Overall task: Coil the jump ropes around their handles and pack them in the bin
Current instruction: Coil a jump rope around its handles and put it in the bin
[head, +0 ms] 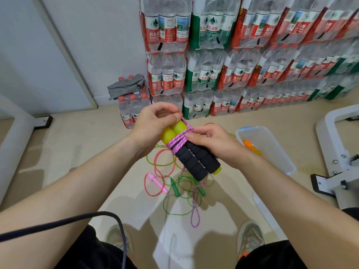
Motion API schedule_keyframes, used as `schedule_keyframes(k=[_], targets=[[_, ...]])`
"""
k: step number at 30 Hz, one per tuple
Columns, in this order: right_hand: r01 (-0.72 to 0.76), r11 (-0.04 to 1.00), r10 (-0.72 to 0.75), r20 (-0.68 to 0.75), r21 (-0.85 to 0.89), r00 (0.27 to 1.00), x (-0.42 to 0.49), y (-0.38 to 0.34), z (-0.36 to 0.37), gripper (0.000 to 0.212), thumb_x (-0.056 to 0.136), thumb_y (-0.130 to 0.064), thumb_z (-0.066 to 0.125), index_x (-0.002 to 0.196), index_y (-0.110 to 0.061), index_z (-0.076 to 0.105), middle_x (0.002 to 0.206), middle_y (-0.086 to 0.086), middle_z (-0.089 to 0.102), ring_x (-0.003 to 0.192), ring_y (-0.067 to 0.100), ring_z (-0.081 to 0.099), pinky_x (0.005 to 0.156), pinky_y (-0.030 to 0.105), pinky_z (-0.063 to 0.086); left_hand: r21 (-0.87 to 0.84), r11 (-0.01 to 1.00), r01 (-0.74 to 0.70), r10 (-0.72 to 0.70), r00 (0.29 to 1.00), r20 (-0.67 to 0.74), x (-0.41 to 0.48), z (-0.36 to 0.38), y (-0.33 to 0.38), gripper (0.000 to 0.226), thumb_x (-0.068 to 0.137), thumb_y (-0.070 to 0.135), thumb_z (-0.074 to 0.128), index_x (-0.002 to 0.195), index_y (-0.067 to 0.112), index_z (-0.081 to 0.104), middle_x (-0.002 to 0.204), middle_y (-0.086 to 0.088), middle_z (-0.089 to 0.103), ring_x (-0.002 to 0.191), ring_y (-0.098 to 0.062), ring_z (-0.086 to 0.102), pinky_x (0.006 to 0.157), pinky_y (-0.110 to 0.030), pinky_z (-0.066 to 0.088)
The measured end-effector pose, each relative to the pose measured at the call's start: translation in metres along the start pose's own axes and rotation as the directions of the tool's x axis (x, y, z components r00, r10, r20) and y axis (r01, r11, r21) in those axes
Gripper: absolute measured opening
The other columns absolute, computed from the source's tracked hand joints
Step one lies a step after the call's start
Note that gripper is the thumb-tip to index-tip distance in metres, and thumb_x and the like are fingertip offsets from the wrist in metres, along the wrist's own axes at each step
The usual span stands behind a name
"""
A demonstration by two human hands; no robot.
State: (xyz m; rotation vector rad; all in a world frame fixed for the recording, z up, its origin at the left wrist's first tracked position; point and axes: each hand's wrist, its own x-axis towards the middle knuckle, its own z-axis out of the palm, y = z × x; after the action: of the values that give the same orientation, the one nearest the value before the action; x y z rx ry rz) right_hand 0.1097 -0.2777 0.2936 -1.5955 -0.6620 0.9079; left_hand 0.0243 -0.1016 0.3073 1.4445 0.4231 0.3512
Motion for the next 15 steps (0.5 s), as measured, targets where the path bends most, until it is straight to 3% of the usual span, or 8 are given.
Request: schedule_keyframes(k=[3,7,9,12,15], targets=[[0.010,0.999,-0.012,0.047,0.045,0.999,0.000,0.002,0.000,0.017,0.096,-0.014,0.065,0.108,-0.006,0.074,0.095,0.012,0.077,0.084,0.021,0.074,0.070,0.027,0.057,0.050,0.997,0.054,-0.055,0.998,0.020,-0.002,0.001,-0.003,0.012,0.089,0.002,0.068,0.095,0.013,0.070,0.095,-0.004,0.073,0.087,-0.019,0.068,0.078,-0.037,0.054],[0.019,0.999,-0.018,0.028,-0.048,0.999,-0.001,0.007,-0.007,0.012,0.092,-0.015,0.071,0.101,-0.014,0.078,0.094,0.008,0.078,0.086,0.020,0.073,0.082,0.034,0.059,0.410,0.910,0.060,-0.112,0.988,0.104,-0.004,-0.001,0.000,0.017,0.095,0.015,0.059,0.097,0.022,0.074,0.113,0.003,0.068,0.098,-0.017,0.064,0.074,-0.034,0.053],[0.000,0.993,0.006,0.044,-0.122,0.999,-0.002,0.009,-0.007,0.012,0.090,-0.020,0.074,0.101,-0.017,0.079,0.097,0.010,0.078,0.087,0.021,0.074,0.086,0.037,0.058,0.451,0.882,0.137,-0.229,0.961,0.156,-0.007,-0.006,0.004,0.013,0.093,0.021,0.065,0.103,0.025,0.072,0.113,0.000,0.066,0.089,-0.019,0.066,0.062,-0.033,0.055],[-0.014,0.981,0.025,0.058,-0.195,0.998,-0.001,0.011,-0.003,0.024,0.083,-0.036,0.080,0.101,-0.021,0.079,0.099,0.012,0.078,0.095,0.029,0.074,0.091,0.047,0.056,0.528,0.825,0.201,-0.396,0.872,0.288,-0.011,-0.014,0.008,0.039,0.080,0.032,0.082,0.115,0.031,0.066,0.113,-0.004,0.065,0.087,-0.023,0.072,0.061,-0.033,0.058],[-0.042,0.972,0.058,0.062,-0.232,0.996,-0.001,0.012,-0.005,0.028,0.080,-0.039,0.081,0.100,-0.019,0.079,0.099,0.013,0.077,0.096,0.030,0.074,0.091,0.046,0.055,0.541,0.824,0.166,-0.405,0.841,0.359,-0.016,-0.011,-0.001,0.048,0.074,0.021,0.087,0.116,0.026,0.063,0.104,-0.005,0.068,0.080,-0.020,0.071,0.061,-0.034,0.060]])
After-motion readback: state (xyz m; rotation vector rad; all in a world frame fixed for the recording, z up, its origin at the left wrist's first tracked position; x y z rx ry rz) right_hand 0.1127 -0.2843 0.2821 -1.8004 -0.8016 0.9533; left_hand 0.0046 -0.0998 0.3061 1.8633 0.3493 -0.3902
